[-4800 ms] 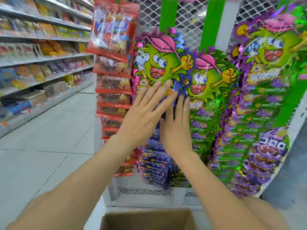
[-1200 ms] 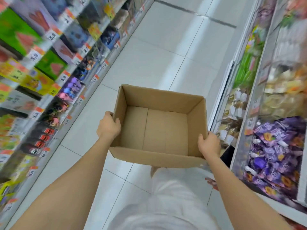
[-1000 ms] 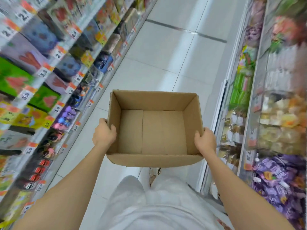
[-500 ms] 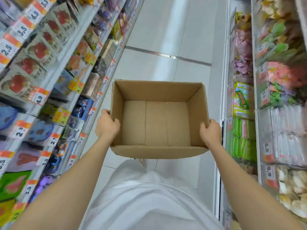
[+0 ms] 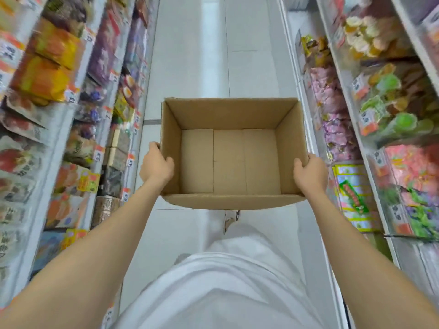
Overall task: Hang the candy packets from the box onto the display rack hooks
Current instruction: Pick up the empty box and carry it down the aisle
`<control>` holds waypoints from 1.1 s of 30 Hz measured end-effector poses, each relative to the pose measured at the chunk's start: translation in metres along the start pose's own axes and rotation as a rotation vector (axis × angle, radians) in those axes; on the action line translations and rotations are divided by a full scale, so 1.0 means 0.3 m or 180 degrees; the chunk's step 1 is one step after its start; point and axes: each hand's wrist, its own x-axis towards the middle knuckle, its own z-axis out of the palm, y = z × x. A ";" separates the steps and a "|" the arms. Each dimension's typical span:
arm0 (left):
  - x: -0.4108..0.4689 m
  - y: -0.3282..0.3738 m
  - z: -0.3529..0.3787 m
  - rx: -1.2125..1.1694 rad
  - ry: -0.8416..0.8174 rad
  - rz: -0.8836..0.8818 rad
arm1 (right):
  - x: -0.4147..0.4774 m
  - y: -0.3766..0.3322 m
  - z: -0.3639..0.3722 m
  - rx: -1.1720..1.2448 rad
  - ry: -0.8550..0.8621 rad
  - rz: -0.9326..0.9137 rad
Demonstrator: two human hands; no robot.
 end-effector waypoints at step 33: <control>3.472 2.082 -0.039 0.0219 -0.0226 0.0493 | 3.200 -1.953 0.738 -0.0168 0.0205 0.0526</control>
